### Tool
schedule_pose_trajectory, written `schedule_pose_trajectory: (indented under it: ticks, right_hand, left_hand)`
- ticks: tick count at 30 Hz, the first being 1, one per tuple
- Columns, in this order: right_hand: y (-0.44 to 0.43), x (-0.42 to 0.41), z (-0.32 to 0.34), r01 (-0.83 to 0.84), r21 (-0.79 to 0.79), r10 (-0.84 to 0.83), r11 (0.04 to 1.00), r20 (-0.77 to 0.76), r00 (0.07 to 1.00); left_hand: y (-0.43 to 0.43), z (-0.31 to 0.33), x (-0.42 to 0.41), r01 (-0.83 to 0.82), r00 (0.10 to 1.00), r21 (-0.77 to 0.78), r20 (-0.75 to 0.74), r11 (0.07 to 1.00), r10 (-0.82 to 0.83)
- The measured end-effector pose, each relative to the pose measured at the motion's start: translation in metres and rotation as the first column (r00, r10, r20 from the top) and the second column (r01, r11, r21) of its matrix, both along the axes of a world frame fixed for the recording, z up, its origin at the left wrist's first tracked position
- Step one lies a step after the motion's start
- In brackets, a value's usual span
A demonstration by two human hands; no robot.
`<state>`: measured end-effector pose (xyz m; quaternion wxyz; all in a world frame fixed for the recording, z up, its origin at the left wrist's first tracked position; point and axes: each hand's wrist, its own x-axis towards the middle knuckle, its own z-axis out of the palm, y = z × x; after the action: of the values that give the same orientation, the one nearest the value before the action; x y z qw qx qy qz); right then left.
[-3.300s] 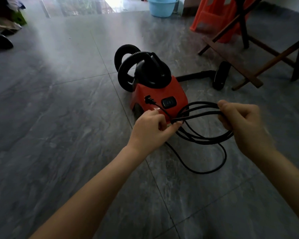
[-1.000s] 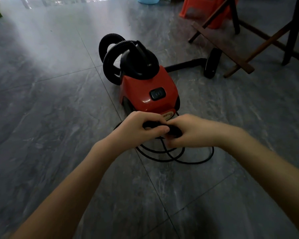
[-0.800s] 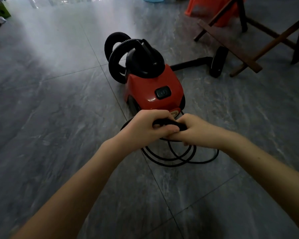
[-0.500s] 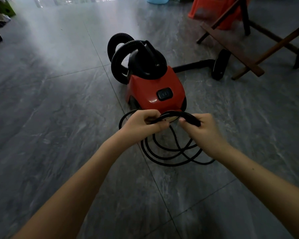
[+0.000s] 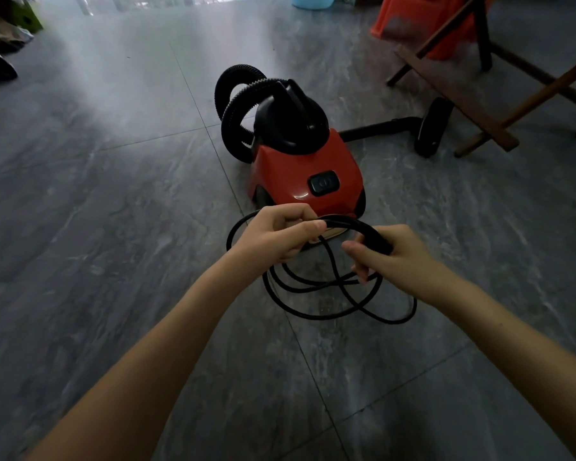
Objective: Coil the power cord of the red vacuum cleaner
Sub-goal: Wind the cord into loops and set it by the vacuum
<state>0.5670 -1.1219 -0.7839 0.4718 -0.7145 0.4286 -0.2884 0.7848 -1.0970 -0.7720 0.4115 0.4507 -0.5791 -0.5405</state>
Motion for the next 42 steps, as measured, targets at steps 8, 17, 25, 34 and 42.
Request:
schedule_pose_trajectory:
  ticks: [8,17,25,34,42]
  right_hand:
    - [0.0,0.008,0.009,-0.122,0.05,0.127,0.991,-0.105,0.986]
    - [-0.002,0.013,0.019,-0.14,0.36,0.095,0.922,0.14,0.986]
    - [-0.008,-0.008,0.005,0.086,0.17,-0.116,0.982,0.179,0.977]
    - [-0.021,-0.018,0.017,0.269,0.126,-0.297,0.955,0.389,0.872]
    - [-0.015,0.005,0.023,0.336,0.243,-0.413,0.91,0.601,0.684]
  left_hand:
    - [-0.006,-0.003,-0.008,0.057,0.977,-0.169,0.213,0.984,-0.02]
    - [-0.008,-0.008,-0.007,0.071,0.975,-0.194,0.222,0.978,-0.026]
    - [-0.019,-0.006,0.014,-0.206,0.841,0.248,-0.449,0.946,0.301]
    - [-0.011,-0.029,0.023,0.019,0.709,-0.554,0.594,0.832,0.38]
    - [-0.004,-0.033,-0.016,-0.052,0.989,0.032,0.14,0.998,0.047]
